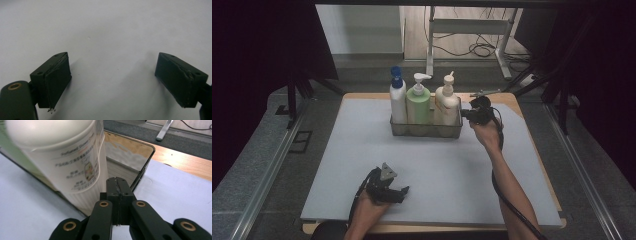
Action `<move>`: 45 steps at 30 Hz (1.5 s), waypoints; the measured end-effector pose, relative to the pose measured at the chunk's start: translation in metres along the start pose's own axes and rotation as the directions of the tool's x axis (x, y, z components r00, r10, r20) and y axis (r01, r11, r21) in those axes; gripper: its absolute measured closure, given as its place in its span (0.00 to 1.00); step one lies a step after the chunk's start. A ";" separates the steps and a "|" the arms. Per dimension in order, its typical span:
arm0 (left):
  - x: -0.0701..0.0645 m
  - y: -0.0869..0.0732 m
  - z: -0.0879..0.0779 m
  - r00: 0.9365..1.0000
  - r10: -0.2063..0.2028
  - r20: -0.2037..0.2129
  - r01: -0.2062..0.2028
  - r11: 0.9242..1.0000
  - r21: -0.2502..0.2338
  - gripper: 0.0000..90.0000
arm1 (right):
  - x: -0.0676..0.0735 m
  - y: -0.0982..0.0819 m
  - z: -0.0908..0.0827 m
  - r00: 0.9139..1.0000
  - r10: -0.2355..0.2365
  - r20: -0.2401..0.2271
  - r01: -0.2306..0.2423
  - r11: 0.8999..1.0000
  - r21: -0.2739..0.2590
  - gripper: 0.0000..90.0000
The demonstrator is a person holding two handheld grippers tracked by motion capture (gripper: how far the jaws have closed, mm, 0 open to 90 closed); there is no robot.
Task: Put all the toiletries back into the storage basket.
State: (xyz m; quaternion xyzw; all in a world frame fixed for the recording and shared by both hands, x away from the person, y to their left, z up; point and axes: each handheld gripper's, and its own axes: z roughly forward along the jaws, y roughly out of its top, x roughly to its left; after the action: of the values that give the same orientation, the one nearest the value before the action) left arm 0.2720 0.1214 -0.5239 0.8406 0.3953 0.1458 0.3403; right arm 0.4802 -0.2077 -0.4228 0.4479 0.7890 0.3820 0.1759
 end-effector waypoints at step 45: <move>0.000 0.000 0.000 1.000 -0.001 0.001 0.001 1.000 -0.001 0.14 | 0.006 -0.007 0.047 0.999 0.034 0.009 -0.035 0.996 0.078 0.98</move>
State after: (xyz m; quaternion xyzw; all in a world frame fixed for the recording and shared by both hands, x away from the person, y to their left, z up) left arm 0.2720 0.1213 -0.5239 0.8405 0.3954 0.1454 0.3408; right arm 0.5022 -0.1843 -0.4582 0.4693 0.7949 0.3523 0.1545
